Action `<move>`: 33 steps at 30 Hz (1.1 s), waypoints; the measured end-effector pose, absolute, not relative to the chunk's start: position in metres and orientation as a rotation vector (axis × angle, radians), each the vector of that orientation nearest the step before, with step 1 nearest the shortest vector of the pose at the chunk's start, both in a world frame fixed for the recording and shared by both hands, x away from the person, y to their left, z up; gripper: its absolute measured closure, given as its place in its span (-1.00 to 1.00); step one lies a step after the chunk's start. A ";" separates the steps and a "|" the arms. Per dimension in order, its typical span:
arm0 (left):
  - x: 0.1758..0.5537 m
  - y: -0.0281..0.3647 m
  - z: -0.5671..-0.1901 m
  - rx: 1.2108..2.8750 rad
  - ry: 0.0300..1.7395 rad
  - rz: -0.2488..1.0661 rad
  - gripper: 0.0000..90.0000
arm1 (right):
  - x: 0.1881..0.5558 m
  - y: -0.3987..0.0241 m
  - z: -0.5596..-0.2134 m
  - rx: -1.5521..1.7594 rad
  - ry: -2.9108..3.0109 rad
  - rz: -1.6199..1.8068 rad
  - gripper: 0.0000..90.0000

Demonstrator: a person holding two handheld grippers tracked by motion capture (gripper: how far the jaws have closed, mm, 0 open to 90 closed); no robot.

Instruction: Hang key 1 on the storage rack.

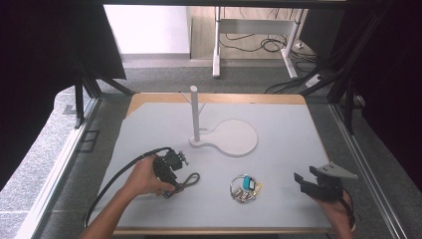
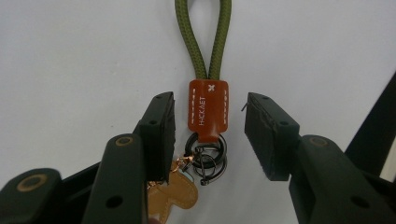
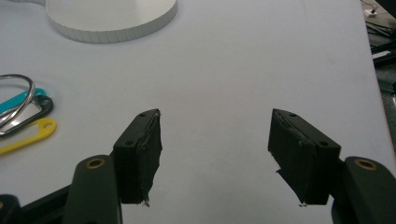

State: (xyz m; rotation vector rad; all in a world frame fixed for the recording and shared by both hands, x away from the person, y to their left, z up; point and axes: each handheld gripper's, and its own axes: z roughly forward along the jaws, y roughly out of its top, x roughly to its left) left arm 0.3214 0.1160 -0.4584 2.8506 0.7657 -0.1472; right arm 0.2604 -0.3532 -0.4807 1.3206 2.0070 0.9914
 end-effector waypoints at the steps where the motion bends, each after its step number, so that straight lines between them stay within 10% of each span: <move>1: 0.322 0.115 -0.460 2.854 0.775 -0.150 0.18 | 0.260 -0.354 -0.481 1.326 2.004 0.988 -0.23; 33: 0.316 0.112 -0.455 2.856 0.815 -0.038 0.48 | 0.255 -0.360 -0.479 1.378 1.981 1.030 -0.25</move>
